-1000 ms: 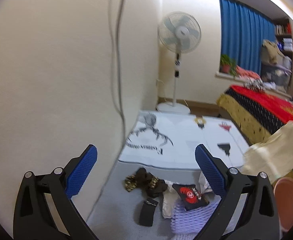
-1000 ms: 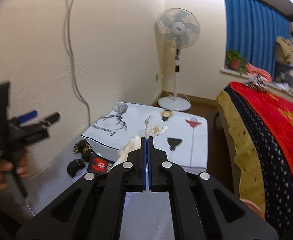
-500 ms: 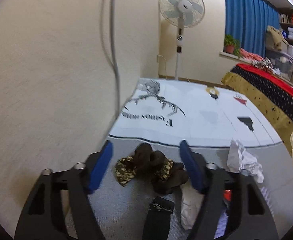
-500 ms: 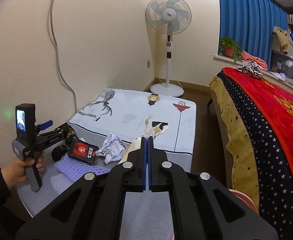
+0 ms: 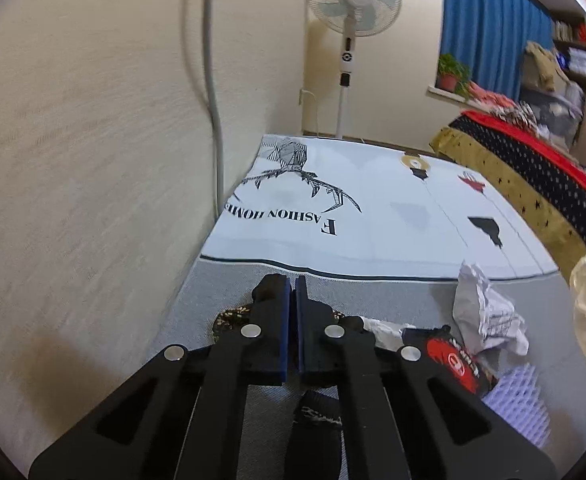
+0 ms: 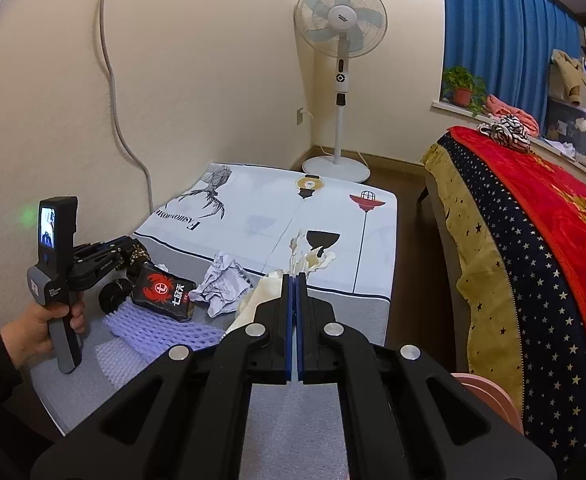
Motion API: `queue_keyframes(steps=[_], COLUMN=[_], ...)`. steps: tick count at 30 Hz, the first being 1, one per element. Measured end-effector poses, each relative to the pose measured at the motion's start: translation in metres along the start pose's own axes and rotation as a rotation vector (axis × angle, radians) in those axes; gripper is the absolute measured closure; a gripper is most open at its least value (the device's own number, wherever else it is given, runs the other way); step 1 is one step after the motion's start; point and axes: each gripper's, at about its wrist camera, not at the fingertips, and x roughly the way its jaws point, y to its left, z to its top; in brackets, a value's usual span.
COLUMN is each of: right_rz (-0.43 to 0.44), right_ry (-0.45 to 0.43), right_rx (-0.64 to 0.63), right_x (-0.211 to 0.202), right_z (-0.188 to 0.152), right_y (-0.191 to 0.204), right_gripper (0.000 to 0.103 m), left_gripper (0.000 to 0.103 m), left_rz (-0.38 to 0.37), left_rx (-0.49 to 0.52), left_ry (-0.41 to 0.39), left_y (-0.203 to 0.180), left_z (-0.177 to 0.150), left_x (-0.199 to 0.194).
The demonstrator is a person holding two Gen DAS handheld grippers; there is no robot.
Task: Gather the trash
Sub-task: 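Lift the cream paper bag with the right tool while the left tool grasps the leopard-print cloth, then carry the cream bag and leopard-print cloth over the pink wastebasket with both tools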
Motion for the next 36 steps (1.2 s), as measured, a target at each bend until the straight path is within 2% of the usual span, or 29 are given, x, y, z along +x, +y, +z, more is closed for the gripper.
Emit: queue_keyframes(steps=[5, 8, 14, 18, 21, 25, 31, 36], right_rz=[0.000, -0.006, -0.004, 0.028, 0.041, 0.039, 0.027, 0.016], right_ry=[-0.015, -0.047, -0.124, -0.161, -0.182, -0.174, -0.136, -0.119], right_rx=[0.013, 0.023, 0.027, 0.050, 0.039, 0.022, 0.022, 0.049], right_x=[-0.005, -0.017, -0.064, -0.113, -0.150, -0.193, -0.237, -0.262], right_z=[0.004, 0.010, 0.033, 0.038, 0.031, 0.009, -0.036, -0.064], right_y=[-0.004, -0.005, 0.000, 0.006, 0.011, 0.018, 0.022, 0.017], right_gripper=[0.102, 0.102, 0.102, 0.102, 0.102, 0.102, 0.102, 0.102], left_gripper=[0.101, 0.101, 0.101, 0.101, 0.101, 0.101, 0.101, 0.101], left_rz=[-0.022, -0.054, -0.124, -0.195, -0.244, -0.332, -0.417, -0.460], left_rx=[-0.019, -0.014, 0.031, 0.037, 0.053, 0.076, 0.103, 0.132], left_ry=[-0.067, -0.138, -0.261, -0.282, -0.281, -0.247, -0.167, -0.117], left_y=[0.001, -0.002, -0.021, -0.038, -0.053, -0.073, -0.097, -0.116], left_z=[0.024, 0.049, 0.097, 0.103, 0.093, 0.061, 0.008, -0.017], left_x=[-0.035, -0.075, -0.177, -0.233, -0.272, -0.312, -0.339, -0.344])
